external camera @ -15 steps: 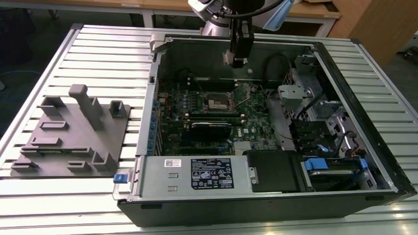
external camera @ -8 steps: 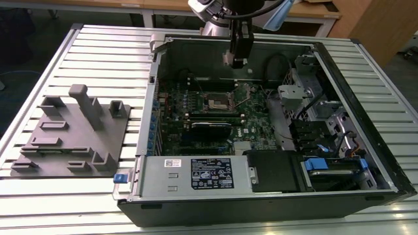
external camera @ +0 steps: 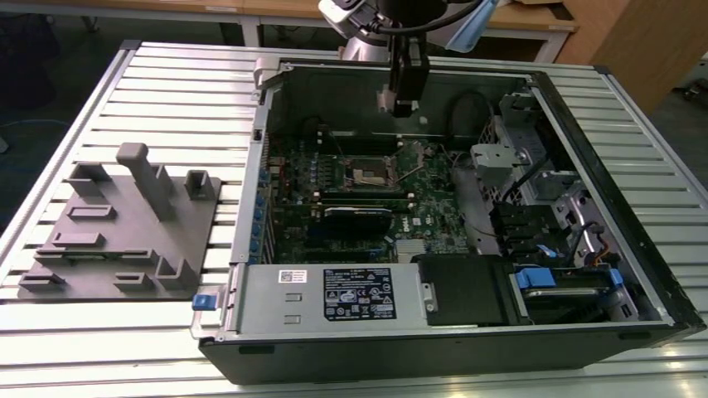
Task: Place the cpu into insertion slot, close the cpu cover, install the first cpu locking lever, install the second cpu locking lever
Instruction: 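Place the cpu into insertion slot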
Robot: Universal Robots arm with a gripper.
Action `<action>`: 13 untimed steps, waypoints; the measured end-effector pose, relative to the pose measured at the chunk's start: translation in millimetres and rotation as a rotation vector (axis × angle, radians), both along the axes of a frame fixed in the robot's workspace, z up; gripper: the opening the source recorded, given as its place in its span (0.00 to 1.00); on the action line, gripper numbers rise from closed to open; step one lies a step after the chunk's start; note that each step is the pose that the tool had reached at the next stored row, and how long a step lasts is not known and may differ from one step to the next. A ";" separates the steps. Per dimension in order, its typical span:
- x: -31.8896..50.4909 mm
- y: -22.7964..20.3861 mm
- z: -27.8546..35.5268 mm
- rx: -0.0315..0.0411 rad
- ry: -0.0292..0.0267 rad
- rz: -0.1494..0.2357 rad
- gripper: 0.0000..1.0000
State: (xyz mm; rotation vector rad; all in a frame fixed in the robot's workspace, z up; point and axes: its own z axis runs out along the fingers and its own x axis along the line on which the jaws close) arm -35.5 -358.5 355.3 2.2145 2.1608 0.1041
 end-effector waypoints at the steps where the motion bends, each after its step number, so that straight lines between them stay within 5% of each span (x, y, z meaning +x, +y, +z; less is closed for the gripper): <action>1: 0.0 0.0 -0.3 0.0001 0.0000 0.000 0.54; 13: -0.7 0.0 -4.0 0.0000 0.0000 0.000 0.54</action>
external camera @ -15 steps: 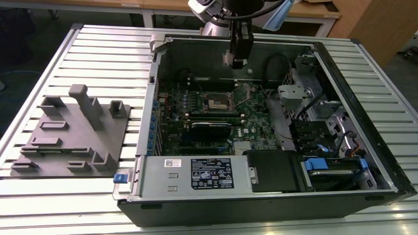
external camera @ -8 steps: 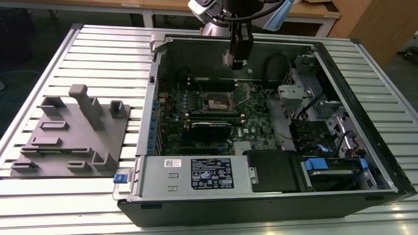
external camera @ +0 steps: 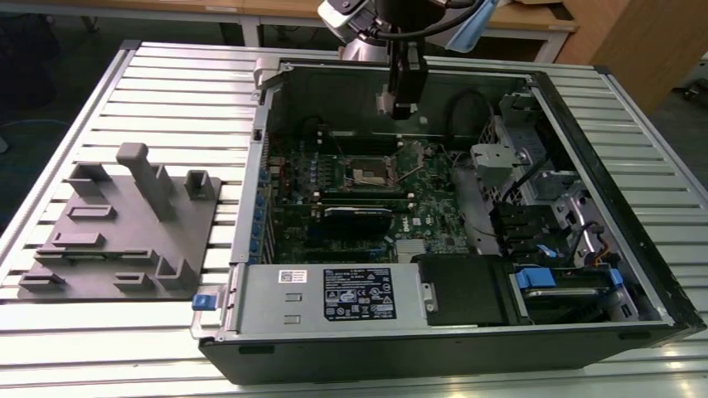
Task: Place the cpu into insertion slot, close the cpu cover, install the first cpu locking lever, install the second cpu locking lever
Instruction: 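Place the cpu into insertion slot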
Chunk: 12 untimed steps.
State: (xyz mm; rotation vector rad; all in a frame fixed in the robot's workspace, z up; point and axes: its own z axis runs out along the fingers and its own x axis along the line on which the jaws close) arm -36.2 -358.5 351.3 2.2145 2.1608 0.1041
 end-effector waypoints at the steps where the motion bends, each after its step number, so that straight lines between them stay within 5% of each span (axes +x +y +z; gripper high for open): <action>1: -0.3 0.0 -0.4 0.0001 0.0000 0.000 0.54; 12: -1.6 0.0 -4.9 -0.0002 0.0001 0.000 0.54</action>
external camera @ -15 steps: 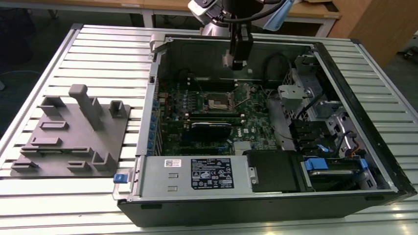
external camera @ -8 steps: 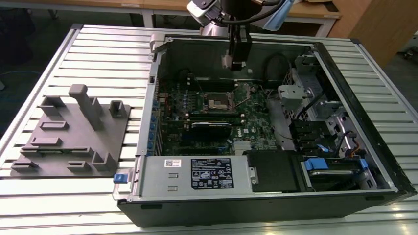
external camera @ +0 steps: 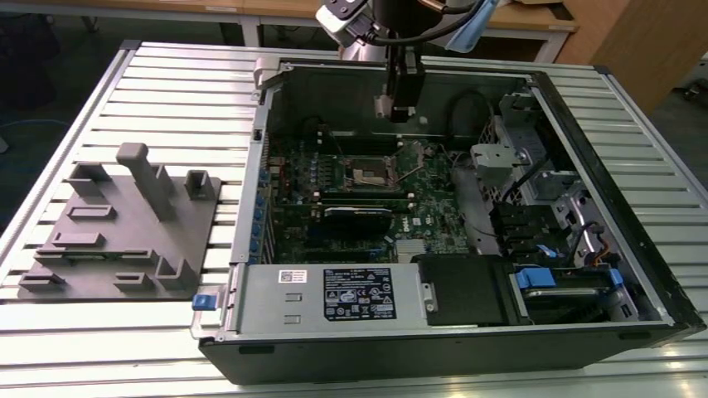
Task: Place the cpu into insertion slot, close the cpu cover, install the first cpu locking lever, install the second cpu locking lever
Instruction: 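Place the cpu into insertion slot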
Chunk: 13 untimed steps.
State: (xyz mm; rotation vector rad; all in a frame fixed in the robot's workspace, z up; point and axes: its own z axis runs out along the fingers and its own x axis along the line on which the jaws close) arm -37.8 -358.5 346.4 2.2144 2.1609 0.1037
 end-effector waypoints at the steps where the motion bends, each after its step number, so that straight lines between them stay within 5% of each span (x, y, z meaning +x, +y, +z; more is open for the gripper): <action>1: 0.0 0.0 -0.3 0.0001 -0.0001 0.000 0.54; 13: -2.6 0.0 -1.3 0.0002 -0.0001 0.000 0.54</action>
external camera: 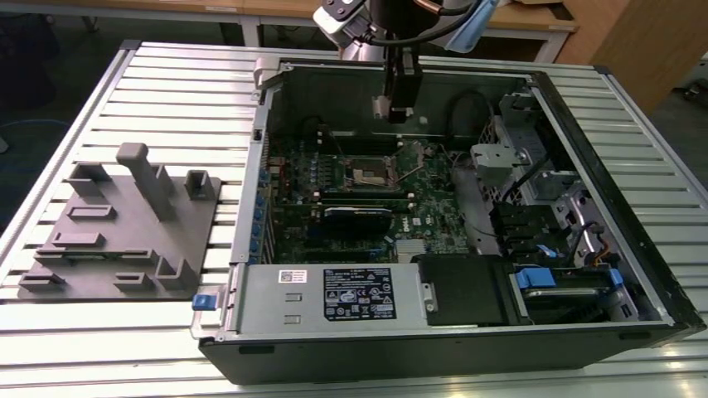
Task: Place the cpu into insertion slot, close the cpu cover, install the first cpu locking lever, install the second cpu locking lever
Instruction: 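Place the cpu into insertion slot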
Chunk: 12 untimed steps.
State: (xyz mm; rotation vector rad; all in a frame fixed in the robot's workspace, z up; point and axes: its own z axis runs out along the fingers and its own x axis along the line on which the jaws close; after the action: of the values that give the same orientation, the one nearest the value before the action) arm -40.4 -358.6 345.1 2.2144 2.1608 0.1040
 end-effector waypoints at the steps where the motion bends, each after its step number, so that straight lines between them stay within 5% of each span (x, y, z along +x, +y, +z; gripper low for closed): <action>1: 0.0 0.0 -0.1 0.0000 0.0000 0.000 0.54; 12: 0.0 0.0 -2.0 0.0001 0.0000 0.000 0.54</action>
State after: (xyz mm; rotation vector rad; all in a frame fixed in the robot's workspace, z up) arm -40.4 -358.5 343.1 2.2145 2.1609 0.1041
